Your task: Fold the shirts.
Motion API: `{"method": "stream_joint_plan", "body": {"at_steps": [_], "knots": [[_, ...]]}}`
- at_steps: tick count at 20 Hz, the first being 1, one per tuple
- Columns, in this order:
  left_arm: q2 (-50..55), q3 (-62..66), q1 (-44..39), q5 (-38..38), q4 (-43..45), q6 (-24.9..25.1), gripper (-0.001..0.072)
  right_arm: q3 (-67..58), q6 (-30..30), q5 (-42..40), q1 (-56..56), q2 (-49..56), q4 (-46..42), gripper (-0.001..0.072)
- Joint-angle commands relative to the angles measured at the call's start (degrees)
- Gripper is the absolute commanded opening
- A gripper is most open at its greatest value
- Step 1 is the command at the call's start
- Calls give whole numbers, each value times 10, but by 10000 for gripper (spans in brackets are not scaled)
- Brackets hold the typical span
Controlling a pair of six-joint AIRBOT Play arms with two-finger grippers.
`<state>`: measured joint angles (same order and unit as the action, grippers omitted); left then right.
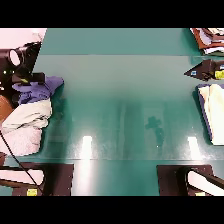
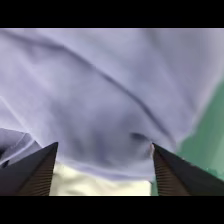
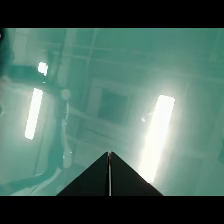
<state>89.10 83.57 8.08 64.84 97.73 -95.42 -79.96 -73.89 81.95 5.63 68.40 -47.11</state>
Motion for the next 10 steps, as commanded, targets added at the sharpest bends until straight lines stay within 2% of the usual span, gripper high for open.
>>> {"method": "stream_joint_plan", "body": {"at_steps": [1,2,3,6,10], "knots": [[-1,-39,16,-52,-9,-4,424,0,0,-7,0,0,0,15],[-1,-37,16,-52,-9,-4,209,0,0,-9,-1,0,0,15],[-1,-34,16,-47,-9,-3,31,0,0,-11,0,0,0,15],[-22,16,12,-4,-10,-2,25,-5,0,-29,0,0,17,16],[-144,151,-43,-33,-8,-1,24,-87,0,-73,0,0,41,15]]}}
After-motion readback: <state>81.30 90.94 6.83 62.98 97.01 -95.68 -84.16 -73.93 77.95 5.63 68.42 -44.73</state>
